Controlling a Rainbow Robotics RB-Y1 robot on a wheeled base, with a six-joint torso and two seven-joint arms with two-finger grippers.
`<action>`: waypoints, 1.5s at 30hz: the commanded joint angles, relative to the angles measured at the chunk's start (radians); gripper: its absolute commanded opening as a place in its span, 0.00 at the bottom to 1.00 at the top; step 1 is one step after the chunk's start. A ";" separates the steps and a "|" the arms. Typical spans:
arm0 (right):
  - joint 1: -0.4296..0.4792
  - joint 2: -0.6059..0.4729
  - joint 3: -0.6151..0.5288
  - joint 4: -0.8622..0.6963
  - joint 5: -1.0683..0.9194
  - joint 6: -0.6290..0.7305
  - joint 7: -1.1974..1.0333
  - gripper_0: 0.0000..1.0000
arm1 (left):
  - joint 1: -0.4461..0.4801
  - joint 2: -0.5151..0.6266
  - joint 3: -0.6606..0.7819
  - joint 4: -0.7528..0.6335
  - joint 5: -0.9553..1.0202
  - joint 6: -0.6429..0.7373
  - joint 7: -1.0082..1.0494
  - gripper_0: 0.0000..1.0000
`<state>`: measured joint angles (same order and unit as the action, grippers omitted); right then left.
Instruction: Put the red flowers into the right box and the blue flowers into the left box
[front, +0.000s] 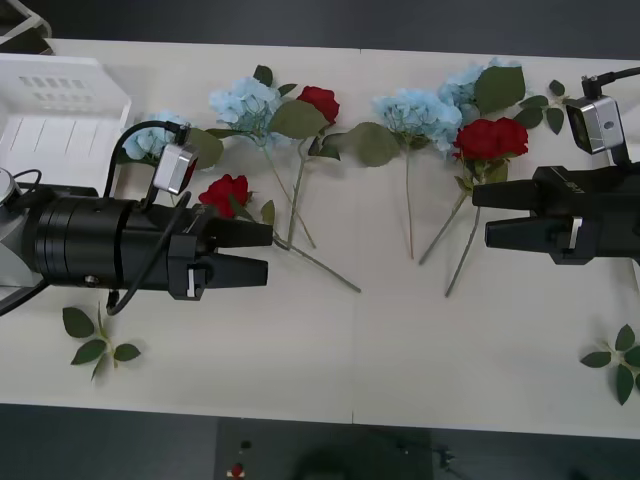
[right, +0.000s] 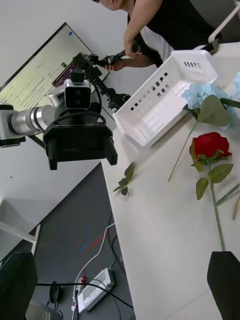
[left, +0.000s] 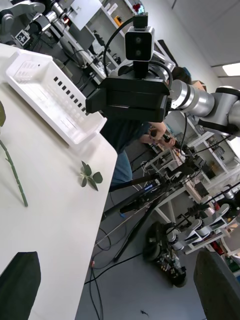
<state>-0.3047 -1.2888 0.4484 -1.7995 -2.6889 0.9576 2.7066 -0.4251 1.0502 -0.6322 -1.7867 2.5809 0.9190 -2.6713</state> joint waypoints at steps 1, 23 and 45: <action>0.035 -0.029 0.018 -0.001 -0.009 -0.005 -0.001 1.00 | 0.002 0.002 0.020 -0.020 0.002 -0.005 -0.034 0.89; -0.057 -0.184 0.018 0.037 0.161 -0.191 -0.896 1.00 | -0.057 -0.053 0.290 0.211 -0.508 0.004 0.320 0.89; -0.317 -0.041 0.018 0.272 0.788 0.000 -1.927 1.00 | -0.161 -0.193 0.258 0.299 -1.665 0.007 1.289 0.89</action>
<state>-0.5724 -1.3309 0.4732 -1.5449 -1.9286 0.9351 0.9258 -0.5553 0.8516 -0.3616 -1.4684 1.0209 0.9219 -1.4837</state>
